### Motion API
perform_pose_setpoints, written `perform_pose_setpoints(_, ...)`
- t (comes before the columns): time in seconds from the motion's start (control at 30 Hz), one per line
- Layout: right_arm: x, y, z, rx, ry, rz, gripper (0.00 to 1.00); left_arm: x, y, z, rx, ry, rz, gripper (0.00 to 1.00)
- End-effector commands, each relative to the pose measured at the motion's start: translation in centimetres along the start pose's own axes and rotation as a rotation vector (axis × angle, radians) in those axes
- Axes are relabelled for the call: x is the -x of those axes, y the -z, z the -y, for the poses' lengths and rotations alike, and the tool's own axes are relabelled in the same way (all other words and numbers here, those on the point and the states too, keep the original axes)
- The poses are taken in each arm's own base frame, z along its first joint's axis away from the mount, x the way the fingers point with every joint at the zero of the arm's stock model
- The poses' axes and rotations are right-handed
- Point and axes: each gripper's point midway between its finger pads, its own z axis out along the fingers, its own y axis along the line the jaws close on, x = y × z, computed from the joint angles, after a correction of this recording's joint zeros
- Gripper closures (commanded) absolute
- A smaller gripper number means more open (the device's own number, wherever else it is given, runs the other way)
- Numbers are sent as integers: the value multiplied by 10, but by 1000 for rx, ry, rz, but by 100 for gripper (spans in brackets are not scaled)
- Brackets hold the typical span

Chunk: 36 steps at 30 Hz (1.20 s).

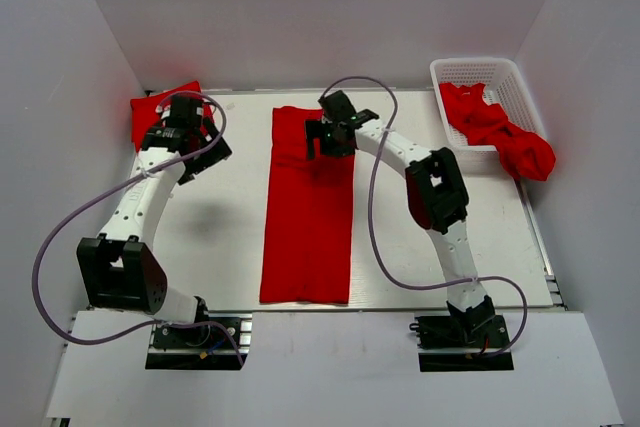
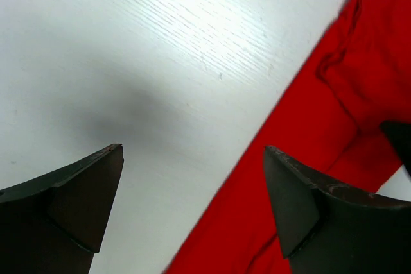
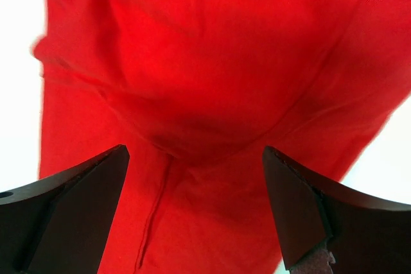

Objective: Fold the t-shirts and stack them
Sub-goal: Grab the bottom of the folded rectangular tshirt with both arms

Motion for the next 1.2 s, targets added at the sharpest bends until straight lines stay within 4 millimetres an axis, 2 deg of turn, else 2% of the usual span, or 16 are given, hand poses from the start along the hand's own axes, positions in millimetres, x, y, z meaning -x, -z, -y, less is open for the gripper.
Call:
perform_pose_setpoints(0.0,-25,-19,23,-122,-49,-72,10,13,0,-10,-19,26,42,0)
perform_pose_setpoints(0.07,-18,-20,22,-137,-59,-64,10,16,-4,-11,-60,44,30,0)
perform_pose_setpoints(0.1,-30,-36,34,-178,-62,-95,10,12,-8,-9,-65,33,9,0)
perform_pose_setpoints(0.17,-17,-38,35,-176,-88,-77,10,7,-17,-13,-80,41,-24,0)
perform_pose_setpoints(0.4,11,-92,71,-210,-146,20,10,-22,-34,-5,-164,53,-140,0)
perform_pose_setpoints(0.43,35,-97,72,-178,-170,102,10,-29,-38,-6,-165,43,-162,0)
perform_pose_setpoints(0.6,90,-98,71,-38,-193,274,10,-61,-55,8,-226,-76,-317,0)
perform_pose_setpoints(0.73,130,-52,51,14,-115,368,10,-76,-57,22,-289,-114,-388,0)
perform_pose_setpoints(0.83,126,-28,34,78,-20,355,10,-84,-47,34,-334,-149,-376,0)
perform_pose_setpoints(0.87,122,-3,20,136,4,352,10,-82,-40,39,-358,-161,-346,0)
perform_pose_setpoints(0.93,119,15,9,180,66,365,10,-102,-31,47,-387,-194,-380,0)
perform_pose_setpoints(0.97,108,42,4,201,64,363,10,-114,-26,51,-412,-212,-396,0)
perform_pose_setpoints(1.03,100,60,-1,211,79,375,10,-138,-14,60,-434,-256,-429,0)
perform_pose_setpoints(1.07,90,95,-5,221,91,396,10,-145,-11,60,-427,-271,-427,0)
perform_pose_setpoints(1.1,65,89,-1,215,94,366,10,-156,-4,54,-414,-283,-429,0)
perform_pose_setpoints(1.17,43,122,1,207,95,368,10,-180,3,44,-387,-307,-451,0)
